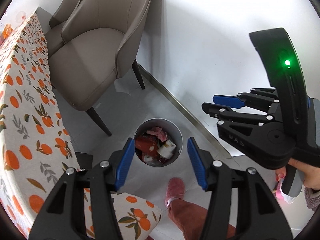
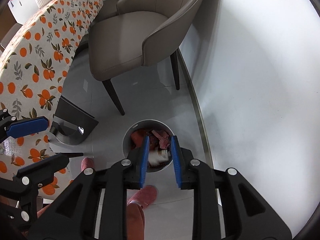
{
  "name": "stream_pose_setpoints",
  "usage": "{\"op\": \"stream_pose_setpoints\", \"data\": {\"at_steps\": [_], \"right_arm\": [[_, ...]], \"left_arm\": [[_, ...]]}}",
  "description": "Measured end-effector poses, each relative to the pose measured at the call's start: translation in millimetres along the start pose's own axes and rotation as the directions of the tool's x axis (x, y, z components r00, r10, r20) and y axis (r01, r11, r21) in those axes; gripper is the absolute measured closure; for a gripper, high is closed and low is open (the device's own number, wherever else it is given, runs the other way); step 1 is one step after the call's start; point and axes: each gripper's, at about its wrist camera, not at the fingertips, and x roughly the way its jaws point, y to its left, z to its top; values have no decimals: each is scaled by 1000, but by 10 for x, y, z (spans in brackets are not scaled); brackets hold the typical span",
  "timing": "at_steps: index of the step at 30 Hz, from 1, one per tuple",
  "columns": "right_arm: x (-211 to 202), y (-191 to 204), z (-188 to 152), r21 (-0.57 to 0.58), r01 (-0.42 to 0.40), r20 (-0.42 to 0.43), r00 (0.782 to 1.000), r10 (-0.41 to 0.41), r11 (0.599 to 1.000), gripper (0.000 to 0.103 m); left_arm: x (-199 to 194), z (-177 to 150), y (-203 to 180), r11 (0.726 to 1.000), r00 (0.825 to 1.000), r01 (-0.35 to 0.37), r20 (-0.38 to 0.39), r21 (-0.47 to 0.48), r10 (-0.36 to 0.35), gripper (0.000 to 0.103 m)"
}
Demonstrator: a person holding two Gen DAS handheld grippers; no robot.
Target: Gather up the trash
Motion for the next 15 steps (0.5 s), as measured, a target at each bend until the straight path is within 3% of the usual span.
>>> {"op": "stream_pose_setpoints", "data": {"at_steps": [6, 9, 15], "right_arm": [[-345, 84, 106, -21, -10, 34, 999, 11, 1000, 80], [-575, 173, 177, -41, -14, 56, 998, 17, 999, 65], [-1000, 449, 344, -115, -29, 76, 996, 38, 993, 57]], "left_arm": [[-304, 33, 76, 1000, 999, -13, 30, -21, 14, 47], [-520, 39, 151, 998, 998, -36, 49, -45, 39, 39], [-933, 3, 371, 986, 991, -99, 72, -132, 109, 38]]}}
